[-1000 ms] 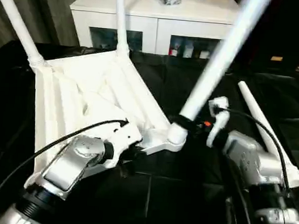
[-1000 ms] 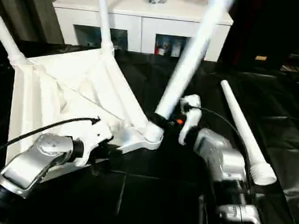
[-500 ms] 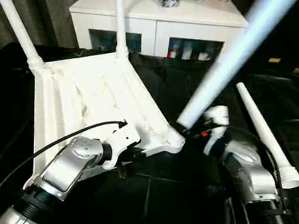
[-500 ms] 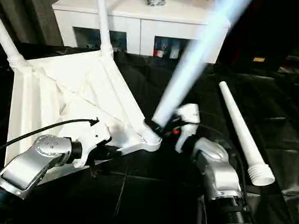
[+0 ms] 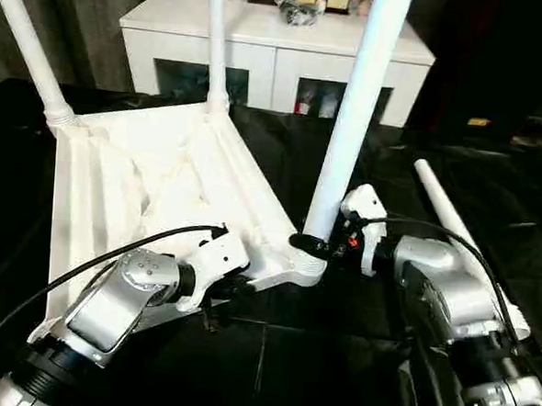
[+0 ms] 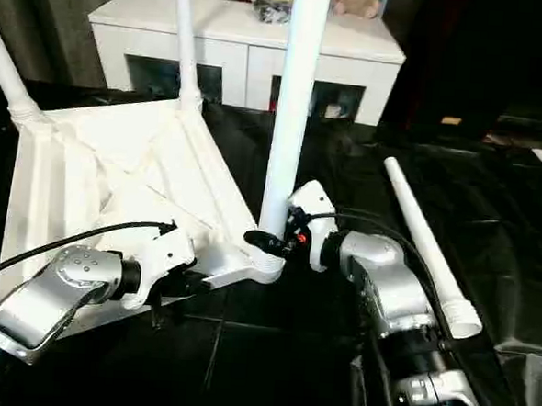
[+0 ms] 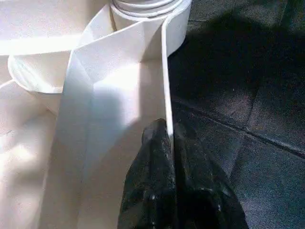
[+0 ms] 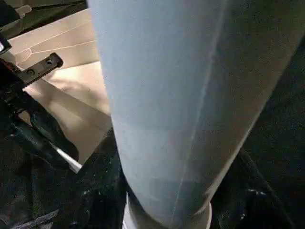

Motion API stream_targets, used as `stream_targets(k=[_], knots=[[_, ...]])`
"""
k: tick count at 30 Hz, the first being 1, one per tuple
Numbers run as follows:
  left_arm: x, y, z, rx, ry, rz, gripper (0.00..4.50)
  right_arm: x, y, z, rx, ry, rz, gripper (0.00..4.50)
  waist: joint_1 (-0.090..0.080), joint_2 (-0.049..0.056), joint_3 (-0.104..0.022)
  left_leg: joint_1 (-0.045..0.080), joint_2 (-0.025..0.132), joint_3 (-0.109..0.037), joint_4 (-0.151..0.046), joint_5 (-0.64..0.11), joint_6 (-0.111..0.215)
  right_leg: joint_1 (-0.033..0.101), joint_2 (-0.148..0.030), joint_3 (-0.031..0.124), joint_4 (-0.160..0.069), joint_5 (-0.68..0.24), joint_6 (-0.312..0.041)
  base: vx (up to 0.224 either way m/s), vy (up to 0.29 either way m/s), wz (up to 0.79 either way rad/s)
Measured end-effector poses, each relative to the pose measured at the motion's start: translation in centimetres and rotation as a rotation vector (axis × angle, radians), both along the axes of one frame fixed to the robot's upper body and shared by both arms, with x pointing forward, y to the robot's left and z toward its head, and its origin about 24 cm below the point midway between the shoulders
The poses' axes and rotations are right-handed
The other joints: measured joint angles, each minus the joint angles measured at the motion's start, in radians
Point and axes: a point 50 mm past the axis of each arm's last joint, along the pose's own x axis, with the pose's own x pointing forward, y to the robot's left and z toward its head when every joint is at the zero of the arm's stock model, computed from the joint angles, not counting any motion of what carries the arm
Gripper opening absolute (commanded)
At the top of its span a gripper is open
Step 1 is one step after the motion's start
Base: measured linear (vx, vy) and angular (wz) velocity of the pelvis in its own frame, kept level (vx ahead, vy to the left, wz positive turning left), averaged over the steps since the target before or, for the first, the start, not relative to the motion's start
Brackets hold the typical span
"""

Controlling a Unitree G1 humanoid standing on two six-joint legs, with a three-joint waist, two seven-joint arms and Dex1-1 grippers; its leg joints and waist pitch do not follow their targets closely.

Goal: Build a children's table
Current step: Insert table leg to table base

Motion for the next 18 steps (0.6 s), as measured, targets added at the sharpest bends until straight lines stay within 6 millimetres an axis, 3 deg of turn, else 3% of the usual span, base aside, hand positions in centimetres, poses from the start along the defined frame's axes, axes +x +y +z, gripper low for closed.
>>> stream_targets(k=[10,14,18], knots=[[-0.1,0.4,0.2,0.025,0.025,-0.001,0.0,-0.1,0.3,-0.2,0.005,0.018,0.009,1.86,-0.011,-0.001,-0.001,0.001,0.0,-0.001,-0.001,-0.001,-0.002,0.0,0.001,0.0,0.0,-0.001,0.001,0.0,0.0,0.0],[0.0,0.4,0.2,0.035,0.036,0.005,0.0,0.0,0.5,-0.2,0.016,0.012,-0.014,1.86,-0.015,0.004,0.0,0.001,0.0,-0.002,-0.002,-0.002,-0.002,0.0,0.001,-0.001,0.0,-0.001,0.001,0.0,0.0,0.0],[1.1,-0.1,-0.4,0.009,0.046,0.086,0.0,0.9,1.1,-1.1,0.05,0.002,-0.187,1.86,-0.022,0.008,0.003,0.014,-0.001,-0.006,-0.002,-0.002,-0.004,0.004,0.001,-0.005,-0.006,-0.002,0.002,-0.03,0.003,-0.04]])
